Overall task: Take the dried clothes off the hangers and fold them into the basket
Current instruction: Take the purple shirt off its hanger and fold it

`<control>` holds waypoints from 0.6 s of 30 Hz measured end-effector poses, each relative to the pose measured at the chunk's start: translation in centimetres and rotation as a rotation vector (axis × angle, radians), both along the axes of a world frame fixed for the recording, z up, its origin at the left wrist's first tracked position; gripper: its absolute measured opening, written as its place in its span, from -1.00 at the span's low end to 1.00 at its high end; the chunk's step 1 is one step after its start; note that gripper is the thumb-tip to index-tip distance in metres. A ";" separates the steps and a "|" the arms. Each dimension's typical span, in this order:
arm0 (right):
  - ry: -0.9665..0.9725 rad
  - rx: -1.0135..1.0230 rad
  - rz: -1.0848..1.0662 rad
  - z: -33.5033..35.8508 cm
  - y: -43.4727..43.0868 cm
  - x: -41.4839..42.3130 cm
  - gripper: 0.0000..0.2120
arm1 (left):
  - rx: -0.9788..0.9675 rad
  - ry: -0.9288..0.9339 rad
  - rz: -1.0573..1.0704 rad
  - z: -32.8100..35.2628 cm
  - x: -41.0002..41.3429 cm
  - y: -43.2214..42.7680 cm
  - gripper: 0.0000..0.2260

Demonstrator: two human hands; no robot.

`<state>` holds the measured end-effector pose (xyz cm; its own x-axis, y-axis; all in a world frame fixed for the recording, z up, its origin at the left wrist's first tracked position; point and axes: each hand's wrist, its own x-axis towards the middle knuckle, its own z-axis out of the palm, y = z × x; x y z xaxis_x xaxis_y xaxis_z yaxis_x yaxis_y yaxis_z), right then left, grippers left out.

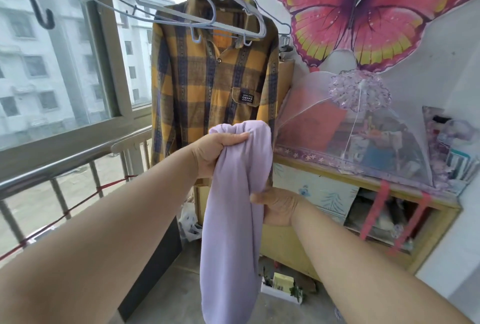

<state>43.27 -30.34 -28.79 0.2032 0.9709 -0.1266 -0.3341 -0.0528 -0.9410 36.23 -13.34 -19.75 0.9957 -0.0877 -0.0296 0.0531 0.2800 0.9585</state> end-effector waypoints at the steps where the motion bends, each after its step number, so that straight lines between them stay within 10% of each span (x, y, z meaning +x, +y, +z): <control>1: -0.030 -0.040 -0.012 0.2 0.0 -0.1 -0.33 | 0.011 -0.018 0.005 0.1 0.1 0.2 -0.73; 8: -0.166 -0.098 -0.179 1.4 0.8 0.1 -0.57 | 0.213 0.349 0.373 -2.7 0.7 4.2 -0.81; 13: -0.214 -0.064 -0.175 2.0 1.3 0.2 -0.65 | 1.213 0.610 0.429 -4.7 -1.4 4.2 -0.58; 18: -0.197 -0.029 -0.159 4.2 1.8 0.3 -0.70 | 0.303 0.310 0.196 -5.1 -1.5 2.1 -0.42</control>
<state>43.54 -28.58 -24.59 0.3766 0.9213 -0.0966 -0.1506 -0.0420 -0.9877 34.77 -11.23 -24.83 0.9330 0.1590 -0.3229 0.3235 0.0231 0.9460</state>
